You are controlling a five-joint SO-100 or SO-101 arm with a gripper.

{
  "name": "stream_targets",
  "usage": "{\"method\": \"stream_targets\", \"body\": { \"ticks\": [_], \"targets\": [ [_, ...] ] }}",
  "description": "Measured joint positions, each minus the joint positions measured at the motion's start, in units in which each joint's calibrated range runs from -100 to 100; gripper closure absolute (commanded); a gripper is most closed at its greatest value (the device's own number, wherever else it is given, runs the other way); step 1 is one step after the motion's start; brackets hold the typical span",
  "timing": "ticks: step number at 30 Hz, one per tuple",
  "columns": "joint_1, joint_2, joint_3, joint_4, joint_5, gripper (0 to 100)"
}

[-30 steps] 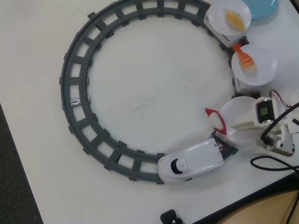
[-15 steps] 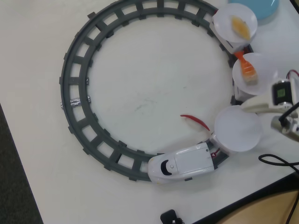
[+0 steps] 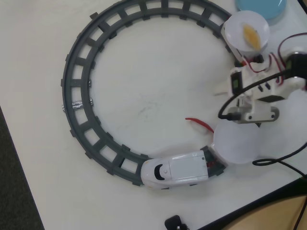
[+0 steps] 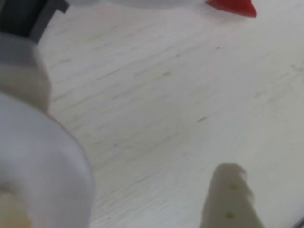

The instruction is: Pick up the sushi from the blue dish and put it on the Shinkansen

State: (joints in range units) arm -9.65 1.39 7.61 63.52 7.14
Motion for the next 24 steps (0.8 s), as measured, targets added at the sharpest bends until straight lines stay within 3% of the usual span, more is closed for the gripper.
{"method": "stream_targets", "body": {
  "ticks": [12,24],
  "targets": [
    [1.0,25.3,-38.3,17.0,-4.1,85],
    [-0.9,40.1,-45.2,18.5,-3.9,84]
  ]
}}
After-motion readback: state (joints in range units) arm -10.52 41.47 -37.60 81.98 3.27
